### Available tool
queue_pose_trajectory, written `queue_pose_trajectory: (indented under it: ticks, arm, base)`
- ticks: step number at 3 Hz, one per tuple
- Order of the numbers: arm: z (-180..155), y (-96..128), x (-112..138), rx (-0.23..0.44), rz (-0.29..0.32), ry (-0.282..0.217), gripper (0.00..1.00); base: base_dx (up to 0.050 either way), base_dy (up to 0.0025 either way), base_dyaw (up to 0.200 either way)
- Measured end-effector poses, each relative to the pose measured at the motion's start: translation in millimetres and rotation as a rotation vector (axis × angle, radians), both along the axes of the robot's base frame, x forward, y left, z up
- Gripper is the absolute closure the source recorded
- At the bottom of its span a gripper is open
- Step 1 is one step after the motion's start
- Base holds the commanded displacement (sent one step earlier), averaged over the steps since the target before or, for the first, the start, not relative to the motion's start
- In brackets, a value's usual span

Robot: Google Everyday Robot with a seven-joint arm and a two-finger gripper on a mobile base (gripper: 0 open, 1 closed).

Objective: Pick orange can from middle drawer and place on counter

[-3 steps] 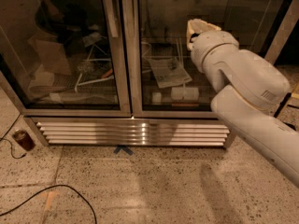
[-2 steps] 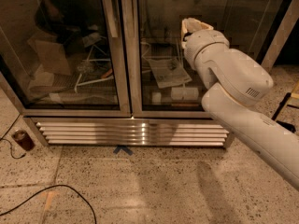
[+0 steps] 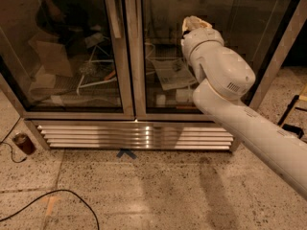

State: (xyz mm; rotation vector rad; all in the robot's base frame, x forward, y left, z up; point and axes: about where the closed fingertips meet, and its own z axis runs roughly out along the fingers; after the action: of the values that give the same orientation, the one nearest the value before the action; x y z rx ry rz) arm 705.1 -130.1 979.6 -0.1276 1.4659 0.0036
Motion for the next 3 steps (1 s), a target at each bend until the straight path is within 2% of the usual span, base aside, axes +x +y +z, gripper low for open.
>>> queue_pose_trajectory:
  ticks: [1,2,3]
  arm:
    - [-2.6,-3.8,10.9,-0.014,-0.04,-0.001,1.0]
    - [-2.6,-3.8,10.9,-0.014,-0.04,-0.001,1.0]
    - [-0.5,-2.7,7.3,-0.003,-0.011,0.004,1.0]
  base:
    - [0.0,0.0,0.0]
    - [0.0,0.0,0.0]
    - [0.0,0.0,0.0]
